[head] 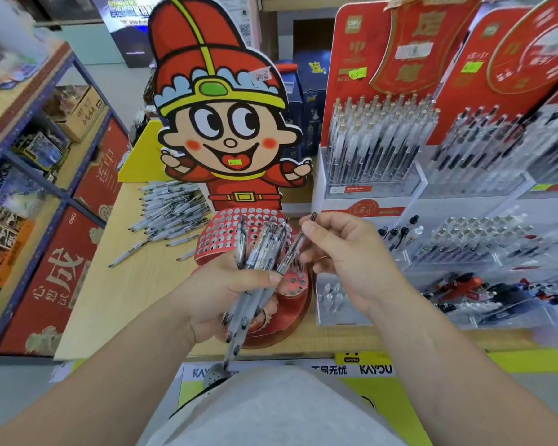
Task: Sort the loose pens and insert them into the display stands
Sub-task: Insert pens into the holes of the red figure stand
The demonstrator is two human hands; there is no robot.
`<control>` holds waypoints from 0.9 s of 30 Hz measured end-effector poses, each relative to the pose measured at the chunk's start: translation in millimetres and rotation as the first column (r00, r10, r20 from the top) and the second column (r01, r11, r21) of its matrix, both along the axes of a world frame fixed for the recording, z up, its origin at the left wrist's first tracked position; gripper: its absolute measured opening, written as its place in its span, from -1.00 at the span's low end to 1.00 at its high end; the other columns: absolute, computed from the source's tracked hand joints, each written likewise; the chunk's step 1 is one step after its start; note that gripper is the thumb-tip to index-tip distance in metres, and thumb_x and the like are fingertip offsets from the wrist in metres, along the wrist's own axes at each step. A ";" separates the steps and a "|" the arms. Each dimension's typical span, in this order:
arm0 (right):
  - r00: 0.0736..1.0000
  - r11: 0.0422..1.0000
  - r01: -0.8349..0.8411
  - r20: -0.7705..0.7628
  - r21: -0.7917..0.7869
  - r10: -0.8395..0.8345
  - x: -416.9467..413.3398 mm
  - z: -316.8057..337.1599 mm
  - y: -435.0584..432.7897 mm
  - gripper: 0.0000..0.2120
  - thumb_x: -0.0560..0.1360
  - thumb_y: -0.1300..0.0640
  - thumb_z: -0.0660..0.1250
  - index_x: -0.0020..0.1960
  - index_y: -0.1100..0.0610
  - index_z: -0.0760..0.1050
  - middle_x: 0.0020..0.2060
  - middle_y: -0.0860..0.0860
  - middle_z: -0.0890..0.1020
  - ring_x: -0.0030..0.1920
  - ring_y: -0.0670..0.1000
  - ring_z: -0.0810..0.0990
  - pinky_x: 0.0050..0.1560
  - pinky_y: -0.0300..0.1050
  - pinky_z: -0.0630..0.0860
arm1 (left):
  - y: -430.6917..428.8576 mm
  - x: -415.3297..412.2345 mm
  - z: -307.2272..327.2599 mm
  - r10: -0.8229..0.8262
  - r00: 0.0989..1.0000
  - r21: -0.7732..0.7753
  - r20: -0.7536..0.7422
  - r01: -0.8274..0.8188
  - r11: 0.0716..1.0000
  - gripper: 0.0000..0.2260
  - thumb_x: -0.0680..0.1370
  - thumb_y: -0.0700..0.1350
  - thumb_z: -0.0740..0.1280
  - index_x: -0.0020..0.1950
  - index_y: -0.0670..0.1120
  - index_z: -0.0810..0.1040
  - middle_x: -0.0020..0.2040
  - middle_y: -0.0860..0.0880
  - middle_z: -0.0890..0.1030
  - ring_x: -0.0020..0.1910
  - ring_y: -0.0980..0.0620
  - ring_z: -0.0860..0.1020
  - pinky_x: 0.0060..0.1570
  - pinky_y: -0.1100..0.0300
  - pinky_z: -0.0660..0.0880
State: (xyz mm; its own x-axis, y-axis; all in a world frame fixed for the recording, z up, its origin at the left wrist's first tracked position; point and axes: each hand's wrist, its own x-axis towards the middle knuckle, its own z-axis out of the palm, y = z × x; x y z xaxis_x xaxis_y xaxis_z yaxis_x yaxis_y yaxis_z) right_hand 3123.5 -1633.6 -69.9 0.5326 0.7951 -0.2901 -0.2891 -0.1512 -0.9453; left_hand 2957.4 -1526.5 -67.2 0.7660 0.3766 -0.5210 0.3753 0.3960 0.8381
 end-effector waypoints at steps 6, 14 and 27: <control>0.998 0.998 0.048 -0.035 0.047 -0.046 6.0 3.2 -3.3 -0.94 0.57 0.24 0.37 -0.01 0.19 0.62 -0.28 0.04 0.68 -0.29 -0.03 0.65 -0.31 -0.25 0.59 | -2.5 6.7 1.1 0.192 0.978 -0.021 -0.079 -0.195 0.981 -0.85 0.53 -0.23 0.45 0.08 -0.23 0.65 -0.18 -0.20 0.69 -0.26 -0.09 0.67 -0.28 0.11 0.56; 0.985 0.976 0.124 0.097 0.177 -0.143 16.3 13.7 0.9 -0.93 0.58 0.26 0.36 0.01 0.16 0.61 -0.27 0.05 0.69 -0.23 0.02 0.69 -0.20 -0.19 0.61 | 7.3 9.3 -6.4 0.473 0.876 -0.048 -0.096 -0.479 0.877 -0.91 0.57 -0.26 0.41 -0.09 -0.29 0.63 -0.24 -0.19 0.66 -0.37 -0.01 0.63 -0.43 0.18 0.53; 0.586 0.974 -0.059 0.782 -0.220 0.212 10.8 -60.7 7.3 -0.86 0.53 0.15 0.44 0.09 0.04 0.65 -0.21 -0.07 0.69 -0.19 -0.08 0.64 -0.09 0.00 0.60 | 15.2 -13.5 -35.4 0.551 0.823 -0.088 -0.137 -0.564 0.821 -0.94 0.56 -0.26 0.41 -0.02 -0.26 0.62 -0.27 -0.10 0.65 -0.42 0.05 0.55 -0.45 0.21 0.51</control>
State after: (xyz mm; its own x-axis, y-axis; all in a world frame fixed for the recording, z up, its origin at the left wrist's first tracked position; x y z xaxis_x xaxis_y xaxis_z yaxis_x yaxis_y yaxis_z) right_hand 3134.3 -1626.3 -130.6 0.4998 0.8631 0.0728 0.6035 -0.2868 -0.7440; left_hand 2943.9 -1511.3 -102.5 0.3844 0.6535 -0.6520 0.1390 0.6572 0.7407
